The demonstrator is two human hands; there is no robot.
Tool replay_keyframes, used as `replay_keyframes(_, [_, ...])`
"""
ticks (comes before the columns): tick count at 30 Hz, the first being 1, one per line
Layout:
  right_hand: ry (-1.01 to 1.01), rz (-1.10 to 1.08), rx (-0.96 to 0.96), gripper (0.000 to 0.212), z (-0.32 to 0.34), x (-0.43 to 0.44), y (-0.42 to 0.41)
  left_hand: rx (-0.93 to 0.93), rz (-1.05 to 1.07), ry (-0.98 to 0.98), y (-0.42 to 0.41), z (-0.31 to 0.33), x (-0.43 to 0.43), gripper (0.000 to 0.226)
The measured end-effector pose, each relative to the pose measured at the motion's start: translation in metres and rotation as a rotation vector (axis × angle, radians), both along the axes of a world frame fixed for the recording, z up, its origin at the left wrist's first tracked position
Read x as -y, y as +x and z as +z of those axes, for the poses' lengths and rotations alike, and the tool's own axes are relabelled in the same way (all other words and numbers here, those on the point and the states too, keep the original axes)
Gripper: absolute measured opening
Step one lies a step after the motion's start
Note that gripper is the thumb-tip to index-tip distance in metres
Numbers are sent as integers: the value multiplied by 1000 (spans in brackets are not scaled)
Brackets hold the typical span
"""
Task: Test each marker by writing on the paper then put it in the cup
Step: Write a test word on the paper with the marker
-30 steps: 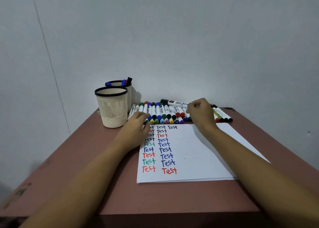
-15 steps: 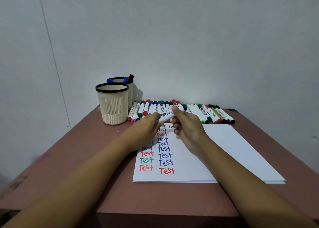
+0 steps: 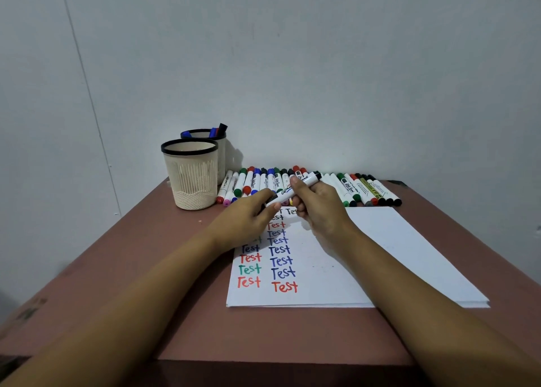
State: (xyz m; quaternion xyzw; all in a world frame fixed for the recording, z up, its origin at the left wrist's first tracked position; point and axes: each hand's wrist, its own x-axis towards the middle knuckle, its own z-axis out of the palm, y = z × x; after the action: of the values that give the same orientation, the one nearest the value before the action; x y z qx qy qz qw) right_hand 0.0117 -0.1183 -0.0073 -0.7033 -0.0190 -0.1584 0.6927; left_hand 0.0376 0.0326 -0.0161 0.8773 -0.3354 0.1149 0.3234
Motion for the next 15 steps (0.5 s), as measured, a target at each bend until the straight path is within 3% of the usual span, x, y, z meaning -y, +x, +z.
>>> replay_keyframes(4, [-7, 78, 44, 30, -1, 3, 0, -2, -14, -91, -1, -2, -1, 7])
replay_keyframes(9, [7, 121, 57, 29, -3, 4, 3, -2, -8, -150, 0, -3, 0, 22])
replay_keyframes(15, [-9, 140, 77, 29, -1, 6, 5, -31, -52, -236, -4, -2, 3, 17])
